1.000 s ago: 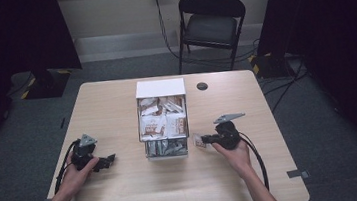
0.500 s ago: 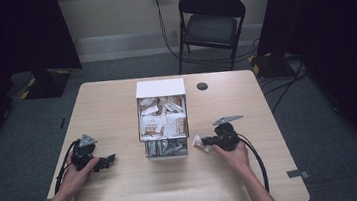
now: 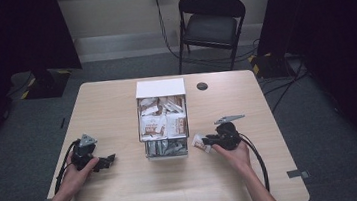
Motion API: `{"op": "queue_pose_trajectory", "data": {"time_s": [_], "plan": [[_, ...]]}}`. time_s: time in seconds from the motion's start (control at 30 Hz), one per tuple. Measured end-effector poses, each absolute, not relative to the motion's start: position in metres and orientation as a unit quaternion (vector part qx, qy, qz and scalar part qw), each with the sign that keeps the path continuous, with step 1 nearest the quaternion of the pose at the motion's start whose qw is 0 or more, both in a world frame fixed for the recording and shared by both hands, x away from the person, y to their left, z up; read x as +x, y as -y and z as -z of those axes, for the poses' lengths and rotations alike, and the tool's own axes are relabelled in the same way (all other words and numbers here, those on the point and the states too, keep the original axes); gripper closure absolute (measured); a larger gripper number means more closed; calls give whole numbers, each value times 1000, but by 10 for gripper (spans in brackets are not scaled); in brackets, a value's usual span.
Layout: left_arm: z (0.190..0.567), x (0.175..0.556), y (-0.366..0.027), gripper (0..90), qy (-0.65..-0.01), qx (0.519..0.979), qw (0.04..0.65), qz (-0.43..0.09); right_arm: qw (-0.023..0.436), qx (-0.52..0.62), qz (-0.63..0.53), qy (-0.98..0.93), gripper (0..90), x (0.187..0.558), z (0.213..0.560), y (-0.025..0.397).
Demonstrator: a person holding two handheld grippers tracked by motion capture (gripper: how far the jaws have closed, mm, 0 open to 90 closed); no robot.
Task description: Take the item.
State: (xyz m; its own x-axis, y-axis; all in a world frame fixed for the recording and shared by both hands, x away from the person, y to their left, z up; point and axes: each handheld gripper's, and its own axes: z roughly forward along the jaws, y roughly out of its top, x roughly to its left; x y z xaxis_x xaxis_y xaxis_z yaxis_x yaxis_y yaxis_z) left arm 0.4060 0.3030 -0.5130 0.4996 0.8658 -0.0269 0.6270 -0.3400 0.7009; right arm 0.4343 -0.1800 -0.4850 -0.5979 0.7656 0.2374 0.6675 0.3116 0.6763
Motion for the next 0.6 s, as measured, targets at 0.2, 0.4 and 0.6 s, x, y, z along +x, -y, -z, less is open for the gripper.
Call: {"op": "queue_pose_trajectory", "data": {"time_s": [0.2,0.4,0.6], "plan": [[513,406,-303,1,-467,799,334,-178,73,456,-394,-795,576,435,482,186],[513,406,-303,1,-467,799,334,-178,81,468,-402,-783,455,434,477,189],[513,406,-303,2,-466,800,333,-177,88,475,-404,-777,333,431,469,194]]}}
